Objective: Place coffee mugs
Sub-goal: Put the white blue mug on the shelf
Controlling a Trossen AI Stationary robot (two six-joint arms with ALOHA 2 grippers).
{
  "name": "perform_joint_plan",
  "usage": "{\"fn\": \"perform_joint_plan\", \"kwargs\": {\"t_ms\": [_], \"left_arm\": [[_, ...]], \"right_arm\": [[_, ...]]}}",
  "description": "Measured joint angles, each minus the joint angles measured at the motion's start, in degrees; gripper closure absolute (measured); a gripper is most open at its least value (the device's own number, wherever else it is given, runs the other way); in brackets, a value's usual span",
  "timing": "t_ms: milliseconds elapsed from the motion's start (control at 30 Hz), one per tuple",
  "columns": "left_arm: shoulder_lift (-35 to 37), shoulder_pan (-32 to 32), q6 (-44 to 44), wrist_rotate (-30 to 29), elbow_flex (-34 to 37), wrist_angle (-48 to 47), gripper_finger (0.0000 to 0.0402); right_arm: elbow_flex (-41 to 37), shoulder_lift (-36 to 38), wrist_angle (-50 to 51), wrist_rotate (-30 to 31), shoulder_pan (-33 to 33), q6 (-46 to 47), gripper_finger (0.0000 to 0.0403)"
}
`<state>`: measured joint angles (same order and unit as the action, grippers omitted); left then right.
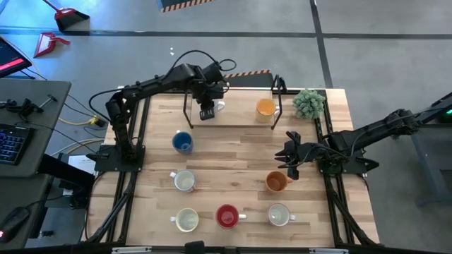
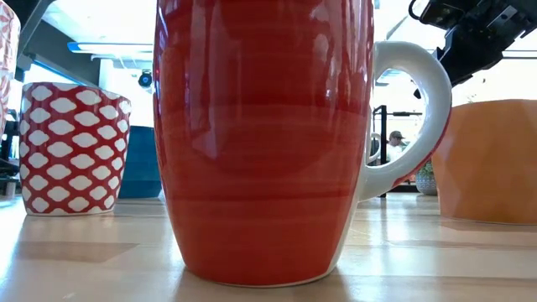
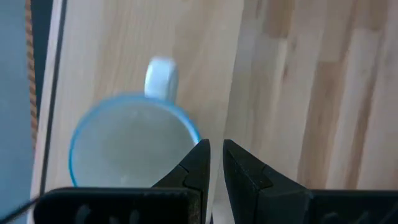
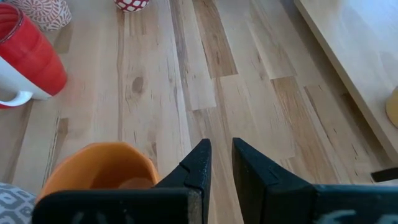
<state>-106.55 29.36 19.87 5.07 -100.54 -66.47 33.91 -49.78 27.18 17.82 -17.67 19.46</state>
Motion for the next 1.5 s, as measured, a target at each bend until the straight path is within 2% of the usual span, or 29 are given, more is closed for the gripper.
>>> {"fn": "perform_joint_plan", "kwargs": {"t_ms": [467, 1067, 1500], "left_arm": [[-0.08, -0.37, 1.23, -1.38, 1.58, 3.57, 0.0369], [-0.06, -0.69, -0.07, -3.44, 1.58, 2.94, 0.0369], [-0.06, -1.40, -1.66, -2.63, 1.58, 1.24, 0.0369]], "right_arm": [[0.00, 0.00, -0.04, -1.11, -0.02, 1.25, 0.0359], [0.00, 0.00, -0.04, -1.33, -0.02, 1.08, 0.0359], [0.00, 0.00, -0.03, -1.33, 0.00, 1.07, 0.0359]]}}
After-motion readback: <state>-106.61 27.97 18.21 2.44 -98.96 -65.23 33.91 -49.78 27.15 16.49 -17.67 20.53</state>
